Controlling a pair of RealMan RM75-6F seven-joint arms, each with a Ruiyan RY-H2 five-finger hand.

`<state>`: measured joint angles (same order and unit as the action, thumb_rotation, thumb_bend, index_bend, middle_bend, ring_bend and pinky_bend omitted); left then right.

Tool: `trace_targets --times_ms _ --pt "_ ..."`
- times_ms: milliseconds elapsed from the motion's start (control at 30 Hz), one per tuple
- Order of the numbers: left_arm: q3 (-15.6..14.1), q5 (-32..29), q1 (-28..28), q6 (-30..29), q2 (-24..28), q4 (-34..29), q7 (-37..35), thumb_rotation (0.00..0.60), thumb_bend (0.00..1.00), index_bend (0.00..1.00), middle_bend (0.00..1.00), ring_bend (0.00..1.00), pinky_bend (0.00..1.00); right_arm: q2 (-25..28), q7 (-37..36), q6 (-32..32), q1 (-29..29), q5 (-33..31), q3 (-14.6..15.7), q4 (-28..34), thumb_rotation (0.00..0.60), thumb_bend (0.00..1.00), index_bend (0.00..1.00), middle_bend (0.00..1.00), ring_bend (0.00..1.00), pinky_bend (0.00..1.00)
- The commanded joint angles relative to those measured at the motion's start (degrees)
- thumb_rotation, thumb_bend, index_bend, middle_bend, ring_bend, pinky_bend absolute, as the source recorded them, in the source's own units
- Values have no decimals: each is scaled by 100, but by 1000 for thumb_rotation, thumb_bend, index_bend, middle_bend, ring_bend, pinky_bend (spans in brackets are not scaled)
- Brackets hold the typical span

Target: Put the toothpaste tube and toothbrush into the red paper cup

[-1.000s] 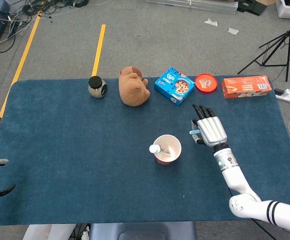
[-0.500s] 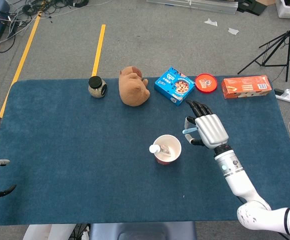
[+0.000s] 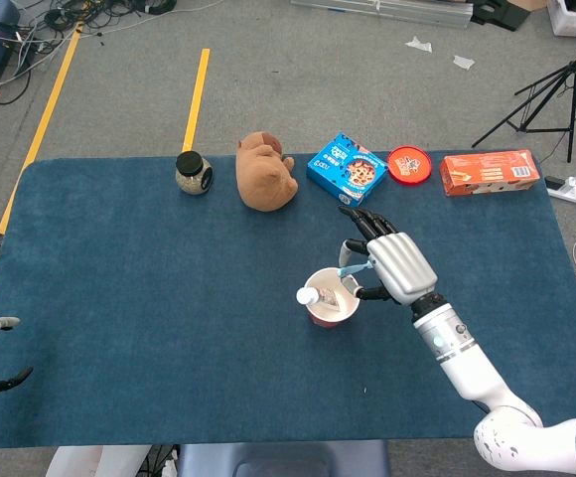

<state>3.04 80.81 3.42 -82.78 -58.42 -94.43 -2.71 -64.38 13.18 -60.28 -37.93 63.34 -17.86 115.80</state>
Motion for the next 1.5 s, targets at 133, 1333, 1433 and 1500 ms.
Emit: trace_targets --times_ms 133,1333,1433,1500 --pt "7 -24 3 16 7 10 -21 600 0 295 356 257 307 -133 -230 109 -115 101 21 30 600 265 590 78 0 130" --pt "17 3 -36 -55 58 -1 -140 600 0 295 356 257 308 -904 -922 440 -361 21 368 -938 600 264 590 79 0 130" --pt "16 6 -37 -55 62 -3 -143 600 0 295 357 257 308 -951 -996 475 -351 25 402 -1035 600 264 590 79 0 130" --pt "15 11 -38 -59 63 -3 -145 600 0 295 357 257 308 -981 -1040 492 -342 30 424 -1096 600 263 590 79 0 130"
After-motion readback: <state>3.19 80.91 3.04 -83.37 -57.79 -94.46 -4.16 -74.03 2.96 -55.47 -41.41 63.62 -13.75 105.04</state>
